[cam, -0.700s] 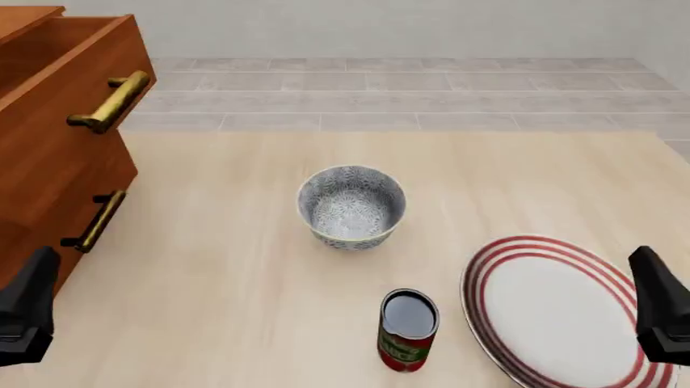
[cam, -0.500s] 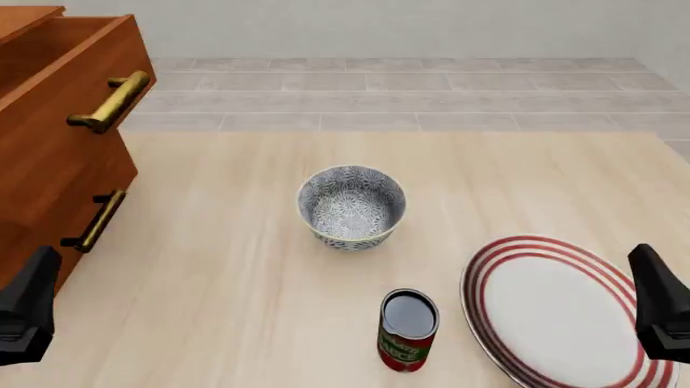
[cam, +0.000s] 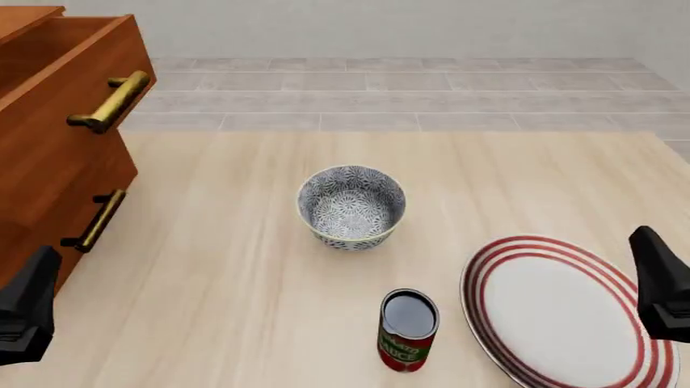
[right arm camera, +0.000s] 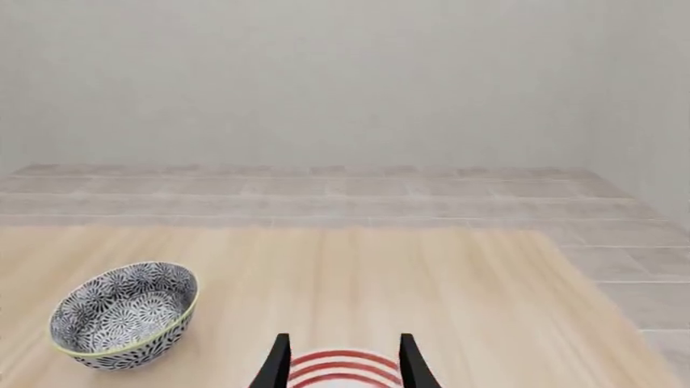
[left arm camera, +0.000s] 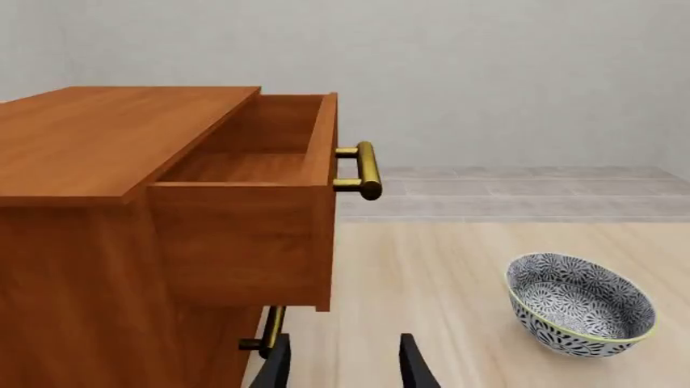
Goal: Put the bowl on the plate.
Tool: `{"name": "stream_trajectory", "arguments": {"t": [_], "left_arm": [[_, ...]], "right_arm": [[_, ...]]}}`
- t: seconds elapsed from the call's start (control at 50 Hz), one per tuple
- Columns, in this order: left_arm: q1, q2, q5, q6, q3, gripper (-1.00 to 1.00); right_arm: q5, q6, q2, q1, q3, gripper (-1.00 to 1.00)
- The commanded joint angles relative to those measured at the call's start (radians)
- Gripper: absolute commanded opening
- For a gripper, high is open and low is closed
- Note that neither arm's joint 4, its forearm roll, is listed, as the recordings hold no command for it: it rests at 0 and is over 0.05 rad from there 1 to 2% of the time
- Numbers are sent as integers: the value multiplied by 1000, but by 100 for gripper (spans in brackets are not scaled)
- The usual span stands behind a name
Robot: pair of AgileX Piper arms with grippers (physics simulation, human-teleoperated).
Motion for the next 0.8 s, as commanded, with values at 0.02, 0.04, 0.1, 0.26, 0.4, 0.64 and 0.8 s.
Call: {"name": "stream_trajectory", "arguments": {"t": [0.02,0.04,0.1,0.26,0.4,0.64,0.8], "left_arm": [[0,0,0,0,0,100],[0,0,0,0,0,100],[0,0,0,0,0,100],[0,0,0,0,0,100],[0,0,0,0,0,100],[0,0,0,0,0,100],[0,0,0,0,0,100]], "right_arm": [[-85,-14,150,21,-79,100],[-99,-21,169,20,-91,100],[-143,-27,238,42,-107,100],[-230,-23,467,125,-216,100],[-243,-58,637,188,-335,100],[-190,-31,811,277,-496,100],[-142,-40,887,333,-567,100]]}}
